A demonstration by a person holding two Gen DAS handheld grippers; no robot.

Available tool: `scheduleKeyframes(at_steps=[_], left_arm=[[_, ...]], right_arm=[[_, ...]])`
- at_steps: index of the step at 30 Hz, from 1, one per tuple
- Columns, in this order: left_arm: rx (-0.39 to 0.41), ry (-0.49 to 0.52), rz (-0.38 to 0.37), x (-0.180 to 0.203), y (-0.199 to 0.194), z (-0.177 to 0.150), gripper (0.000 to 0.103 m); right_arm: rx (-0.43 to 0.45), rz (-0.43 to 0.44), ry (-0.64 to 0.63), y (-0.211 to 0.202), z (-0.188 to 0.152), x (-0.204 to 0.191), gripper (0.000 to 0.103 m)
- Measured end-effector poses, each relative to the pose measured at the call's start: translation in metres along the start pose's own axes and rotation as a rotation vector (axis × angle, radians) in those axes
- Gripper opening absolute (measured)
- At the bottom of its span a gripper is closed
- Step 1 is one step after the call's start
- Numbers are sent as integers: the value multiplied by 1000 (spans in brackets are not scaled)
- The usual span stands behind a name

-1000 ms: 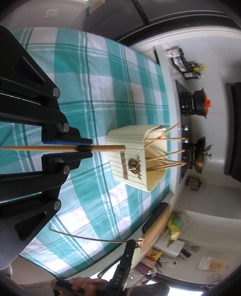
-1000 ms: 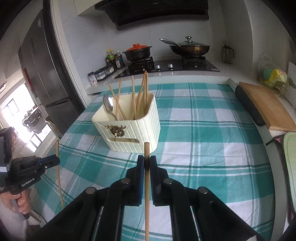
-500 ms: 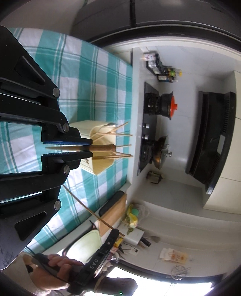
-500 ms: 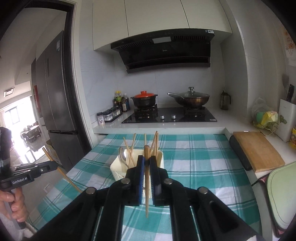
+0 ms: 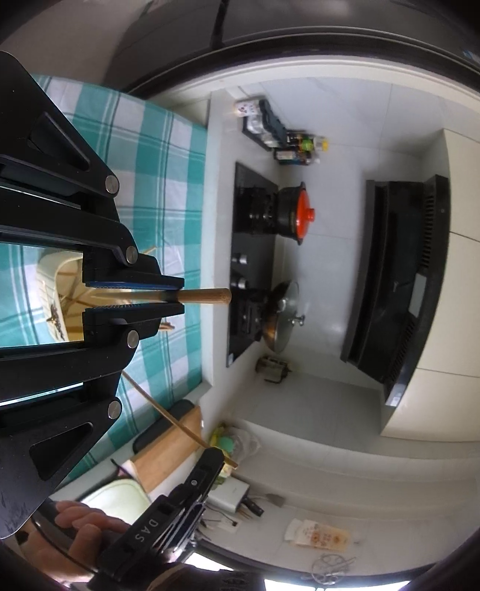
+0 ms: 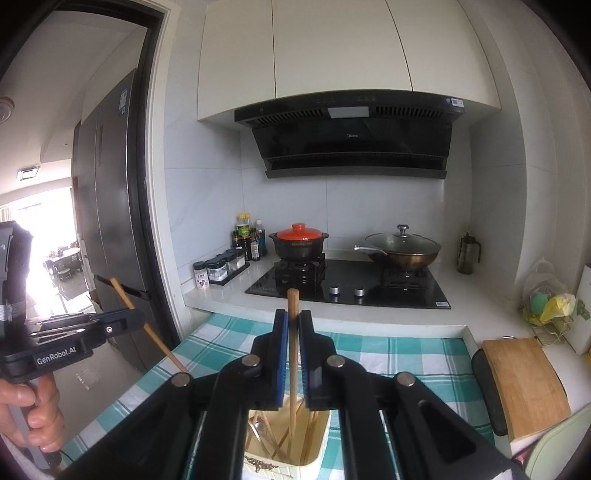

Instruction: Organize utensils

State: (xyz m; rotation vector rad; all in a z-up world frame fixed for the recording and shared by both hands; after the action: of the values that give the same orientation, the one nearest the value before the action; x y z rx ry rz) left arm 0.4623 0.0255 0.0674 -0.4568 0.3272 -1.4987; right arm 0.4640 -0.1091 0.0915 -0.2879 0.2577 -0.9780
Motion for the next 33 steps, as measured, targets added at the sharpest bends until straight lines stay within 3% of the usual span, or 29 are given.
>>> scheduleKeyframes(at_steps=[9, 13, 14, 15, 16, 17, 18, 20, 22, 23, 24, 27, 29, 33], left_arm=[[-224, 66, 27, 20, 101, -43, 5], [-250, 68, 48, 20, 118, -50, 10], [-243, 67, 60, 19, 118, -50, 26], [-228, 65, 73, 17, 116, -48, 48], [-202, 64, 87, 15, 110, -46, 58], [-171, 67, 104, 13, 103, -44, 70], [-140, 78, 118, 11, 94, -42, 74], [-91, 111, 144, 9, 75, -39, 81], [-34, 131, 184, 9, 51, -38, 93], [0, 135, 208, 9, 38, -39, 101], [31, 137, 229, 10, 24, -41, 102], [79, 137, 297, 13, -13, -54, 102], [88, 121, 311, 13, -34, -69, 103], [2, 128, 299, 19, -61, -105, 103]], right_arm=[[-339, 87, 190, 112, -69, 47, 7], [-384, 125, 283, 146, -87, 63, 11], [-378, 127, 286, 150, -88, 65, 14], [-364, 124, 284, 151, -87, 66, 24], [-344, 123, 284, 150, -84, 66, 30], [-318, 119, 286, 146, -81, 66, 41], [-291, 111, 284, 140, -76, 66, 48], [-229, 100, 272, 121, -66, 63, 53], [-166, 67, 228, 94, -54, 55, 55], [-139, 46, 201, 80, -49, 49, 61], [-115, 19, 174, 64, -45, 43, 71], [-57, -20, 125, 18, -43, 19, 84], [-52, -30, 119, -10, -50, 4, 88], [-87, -75, 111, -55, -78, -25, 90]])
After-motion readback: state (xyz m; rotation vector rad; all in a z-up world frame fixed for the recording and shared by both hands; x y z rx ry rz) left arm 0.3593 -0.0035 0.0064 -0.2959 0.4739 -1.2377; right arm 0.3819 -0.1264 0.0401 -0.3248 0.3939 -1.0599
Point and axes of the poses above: each gripper's, at about its wrist camera, not at the fingertips, and y roughly the way its jaws point, x to its right, z to its top, the point moved 2 cm from there along y, roughly the way its jaws point, and after that the axes turned 15 degrees about z, right-handed, at the moved point
